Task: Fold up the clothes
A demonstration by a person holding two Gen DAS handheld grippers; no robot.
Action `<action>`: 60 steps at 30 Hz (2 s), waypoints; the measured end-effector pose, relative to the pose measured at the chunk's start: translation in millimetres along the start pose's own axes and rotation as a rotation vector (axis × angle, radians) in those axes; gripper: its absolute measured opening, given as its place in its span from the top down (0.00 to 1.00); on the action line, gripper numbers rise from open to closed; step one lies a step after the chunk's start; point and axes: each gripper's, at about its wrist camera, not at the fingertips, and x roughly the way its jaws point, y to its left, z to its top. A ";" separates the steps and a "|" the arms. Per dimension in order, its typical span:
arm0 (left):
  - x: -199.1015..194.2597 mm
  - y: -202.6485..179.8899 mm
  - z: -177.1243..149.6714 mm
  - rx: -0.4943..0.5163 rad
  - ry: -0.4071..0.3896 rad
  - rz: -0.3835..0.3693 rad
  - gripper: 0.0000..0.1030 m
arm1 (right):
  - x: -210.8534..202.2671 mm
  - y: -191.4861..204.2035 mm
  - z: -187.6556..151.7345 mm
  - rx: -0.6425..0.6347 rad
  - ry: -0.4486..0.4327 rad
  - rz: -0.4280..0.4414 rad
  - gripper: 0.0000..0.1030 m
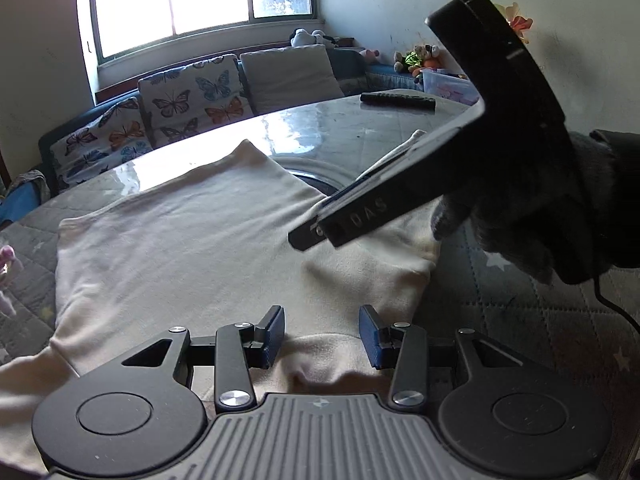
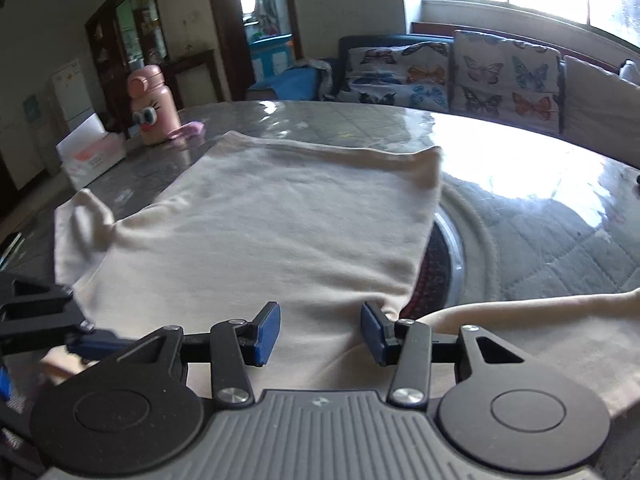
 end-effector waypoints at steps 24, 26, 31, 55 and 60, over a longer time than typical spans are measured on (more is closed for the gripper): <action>1.9 1.7 10.5 -0.024 -0.005 0.038 0.57 | -82.5 -133.0 -45.1 0.349 -0.113 -0.459 0.56; 1.4 2.3 11.2 -0.025 -0.006 0.040 0.56 | -81.1 -138.6 -45.4 0.372 -0.121 -0.483 0.56; 3.2 2.5 14.0 -0.025 -0.005 0.044 0.56 | -75.7 -144.0 -46.3 0.404 -0.125 -0.510 0.57; 21.5 -11.4 22.3 -0.001 0.008 0.017 0.52 | -119.4 -142.4 -44.7 0.407 -0.228 -0.525 0.96; 22.5 -13.8 21.0 0.014 0.005 0.012 0.52 | -129.4 -132.1 -29.8 0.383 -0.260 -0.507 0.96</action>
